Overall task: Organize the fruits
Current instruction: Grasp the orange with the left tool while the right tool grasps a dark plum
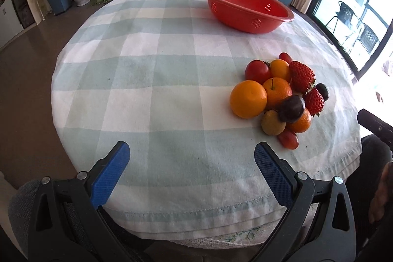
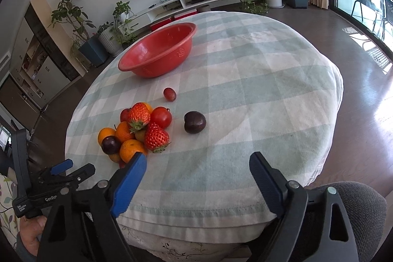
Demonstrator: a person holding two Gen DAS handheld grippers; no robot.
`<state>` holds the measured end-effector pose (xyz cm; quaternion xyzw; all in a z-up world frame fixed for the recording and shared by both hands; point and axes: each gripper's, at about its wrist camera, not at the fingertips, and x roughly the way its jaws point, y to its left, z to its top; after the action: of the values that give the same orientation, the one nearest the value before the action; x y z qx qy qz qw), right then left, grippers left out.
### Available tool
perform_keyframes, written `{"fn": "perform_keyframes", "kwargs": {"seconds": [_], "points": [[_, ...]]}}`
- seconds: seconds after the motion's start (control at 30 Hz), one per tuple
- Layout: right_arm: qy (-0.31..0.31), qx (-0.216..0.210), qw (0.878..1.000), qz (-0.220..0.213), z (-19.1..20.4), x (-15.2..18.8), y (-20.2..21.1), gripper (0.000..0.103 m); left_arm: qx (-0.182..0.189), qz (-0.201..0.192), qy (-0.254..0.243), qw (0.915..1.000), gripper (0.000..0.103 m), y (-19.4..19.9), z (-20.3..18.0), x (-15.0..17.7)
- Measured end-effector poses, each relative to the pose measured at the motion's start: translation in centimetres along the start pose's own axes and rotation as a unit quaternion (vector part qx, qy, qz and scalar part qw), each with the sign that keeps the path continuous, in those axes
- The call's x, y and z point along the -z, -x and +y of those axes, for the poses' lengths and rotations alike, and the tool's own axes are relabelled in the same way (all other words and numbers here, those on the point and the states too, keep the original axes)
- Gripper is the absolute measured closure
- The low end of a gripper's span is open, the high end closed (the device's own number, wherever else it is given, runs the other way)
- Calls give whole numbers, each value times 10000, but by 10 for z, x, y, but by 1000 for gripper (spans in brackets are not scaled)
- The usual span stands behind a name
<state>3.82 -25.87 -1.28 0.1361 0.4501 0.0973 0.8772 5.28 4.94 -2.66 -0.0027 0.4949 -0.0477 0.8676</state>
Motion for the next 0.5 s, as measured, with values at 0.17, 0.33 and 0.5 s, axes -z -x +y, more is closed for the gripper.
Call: {"fn": "perform_keyframes", "kwargs": {"seconds": [0.17,0.33,0.5], "points": [[-42,-39,10000,46,-2,-4,-5,28,173,-68,-727,9972,2,1,-6,-26],[18,-72,9999,91,-1,-4,-10,29,476,-68,-1622,9856,5,-10,-21,-42],[-75,-110,9998,141,-4,-4,-14,29,1005,506,-2186,9693,27,-37,-26,-46]]}}
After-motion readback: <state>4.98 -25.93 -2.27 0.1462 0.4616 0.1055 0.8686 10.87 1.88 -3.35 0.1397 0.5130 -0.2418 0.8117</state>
